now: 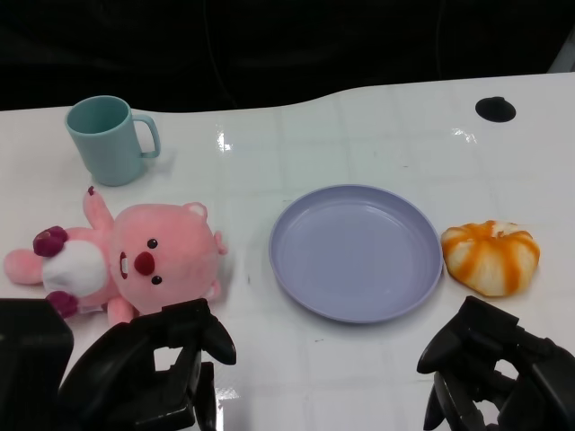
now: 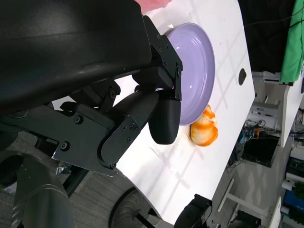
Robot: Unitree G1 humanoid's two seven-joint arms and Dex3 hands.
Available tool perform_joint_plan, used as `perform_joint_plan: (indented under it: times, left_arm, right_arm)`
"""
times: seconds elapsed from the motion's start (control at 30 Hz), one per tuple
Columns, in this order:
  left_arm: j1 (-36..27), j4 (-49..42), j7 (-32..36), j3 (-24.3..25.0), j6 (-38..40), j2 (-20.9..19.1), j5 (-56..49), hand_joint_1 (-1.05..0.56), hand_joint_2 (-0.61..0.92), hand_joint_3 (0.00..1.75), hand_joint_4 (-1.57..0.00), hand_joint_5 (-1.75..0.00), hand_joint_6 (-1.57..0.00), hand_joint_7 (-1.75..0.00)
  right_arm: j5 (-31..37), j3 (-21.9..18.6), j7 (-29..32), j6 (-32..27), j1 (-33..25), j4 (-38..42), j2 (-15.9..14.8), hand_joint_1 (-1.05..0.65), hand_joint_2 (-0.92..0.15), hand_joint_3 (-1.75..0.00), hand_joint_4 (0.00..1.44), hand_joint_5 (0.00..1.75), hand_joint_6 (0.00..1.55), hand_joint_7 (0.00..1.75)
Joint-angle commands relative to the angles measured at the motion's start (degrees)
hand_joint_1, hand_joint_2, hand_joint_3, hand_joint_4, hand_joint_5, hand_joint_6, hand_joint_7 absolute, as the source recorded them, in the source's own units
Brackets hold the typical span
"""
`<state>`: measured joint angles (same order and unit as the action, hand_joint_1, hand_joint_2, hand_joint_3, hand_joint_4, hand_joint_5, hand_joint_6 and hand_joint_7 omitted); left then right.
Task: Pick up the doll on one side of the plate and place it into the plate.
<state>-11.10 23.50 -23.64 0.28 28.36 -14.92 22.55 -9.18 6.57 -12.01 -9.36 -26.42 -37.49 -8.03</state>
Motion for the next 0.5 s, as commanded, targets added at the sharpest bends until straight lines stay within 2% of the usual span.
perform_joint_plan:
  times: [0.03,0.5]
  left_arm:
    - [0.35,-0.18,0.39,0.33,-0.30,-0.72,-0.65,-0.09,0.42,1.41,-0.87,-1.75,-0.80,-1.62]
    - [0.61,-0.48,0.40,0.31,-0.23,-0.65,-0.65,-0.08,0.43,1.41,-0.87,-1.75,-0.80,-1.61]
  right_arm:
    - [0.02,-0.10,0.07,-0.09,0.23,0.14,-0.34,-0.25,-0.63,-1.12,0.62,1.75,0.50,1.53]
    - [-0.10,-0.12,0.02,-0.26,0.36,0.30,-0.36,-0.24,-0.63,-1.11,0.62,1.75,0.51,1.52]
